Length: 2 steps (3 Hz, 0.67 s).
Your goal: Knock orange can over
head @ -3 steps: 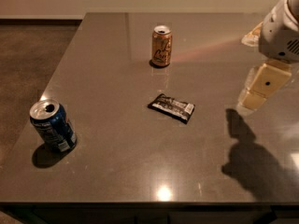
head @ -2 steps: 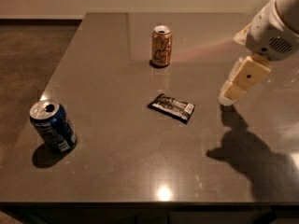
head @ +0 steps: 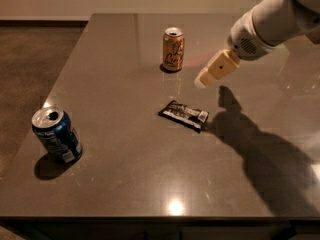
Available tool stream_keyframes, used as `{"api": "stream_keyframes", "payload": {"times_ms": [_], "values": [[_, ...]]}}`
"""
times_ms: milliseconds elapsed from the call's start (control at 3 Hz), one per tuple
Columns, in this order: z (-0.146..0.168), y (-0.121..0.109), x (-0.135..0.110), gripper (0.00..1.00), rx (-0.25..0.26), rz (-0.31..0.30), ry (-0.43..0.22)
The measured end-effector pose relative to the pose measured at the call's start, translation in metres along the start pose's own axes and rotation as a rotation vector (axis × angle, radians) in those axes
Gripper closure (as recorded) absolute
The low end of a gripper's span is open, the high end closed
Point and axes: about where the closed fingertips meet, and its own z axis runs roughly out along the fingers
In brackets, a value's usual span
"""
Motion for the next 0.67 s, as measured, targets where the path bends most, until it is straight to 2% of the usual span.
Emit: {"api": "stream_keyframes", "payload": {"times_ms": [333, 667], "values": [[0.043, -0.015, -0.029, 0.00, 0.048, 0.086, -0.083], [0.079, -0.027, -0.060, 0.00, 0.063, 0.160, -0.149]]}}
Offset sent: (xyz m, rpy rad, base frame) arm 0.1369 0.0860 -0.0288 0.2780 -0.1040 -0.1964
